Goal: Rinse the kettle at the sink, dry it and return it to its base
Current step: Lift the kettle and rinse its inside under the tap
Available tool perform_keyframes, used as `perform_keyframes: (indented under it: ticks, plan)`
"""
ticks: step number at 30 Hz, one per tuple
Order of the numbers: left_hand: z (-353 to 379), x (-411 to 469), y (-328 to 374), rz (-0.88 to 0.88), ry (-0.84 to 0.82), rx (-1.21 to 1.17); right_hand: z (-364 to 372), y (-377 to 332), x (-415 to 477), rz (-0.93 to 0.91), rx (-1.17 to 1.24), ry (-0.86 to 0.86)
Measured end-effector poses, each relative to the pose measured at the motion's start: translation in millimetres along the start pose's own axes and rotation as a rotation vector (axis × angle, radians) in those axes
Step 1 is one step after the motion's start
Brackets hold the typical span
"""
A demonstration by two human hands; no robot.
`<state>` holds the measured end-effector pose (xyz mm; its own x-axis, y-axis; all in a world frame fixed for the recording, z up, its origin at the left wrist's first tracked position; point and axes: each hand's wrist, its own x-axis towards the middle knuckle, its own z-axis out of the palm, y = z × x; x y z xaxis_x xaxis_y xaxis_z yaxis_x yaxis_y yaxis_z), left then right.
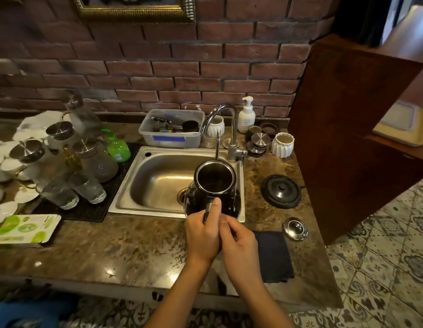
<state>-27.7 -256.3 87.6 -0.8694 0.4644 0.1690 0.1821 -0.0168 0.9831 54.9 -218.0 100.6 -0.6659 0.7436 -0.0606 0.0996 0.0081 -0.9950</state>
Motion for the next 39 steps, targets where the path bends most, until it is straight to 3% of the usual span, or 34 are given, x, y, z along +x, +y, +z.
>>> perform_keyframes:
  ticks: [9, 24, 31, 39]
  plan:
    - [-28.9, -0.2, -9.9, 0.030, 0.005, -0.035, 23.8, -8.7, -7.7, -0.003, -0.001, -0.064]
    - [-12.8, 43.2, -44.0, -0.079, 0.224, 0.079, 26.4, 19.5, 61.2, 0.003, -0.001, -0.222]
    - [-24.7, 67.3, -61.8, -0.154, 0.231, 0.114, 36.0, 31.6, 87.1, 0.093, 0.051, -0.245]
    - [-49.5, 116.4, -91.2, -0.240, 0.133, 0.106, 23.2, 40.7, 170.3, 0.062, -0.159, -0.215]
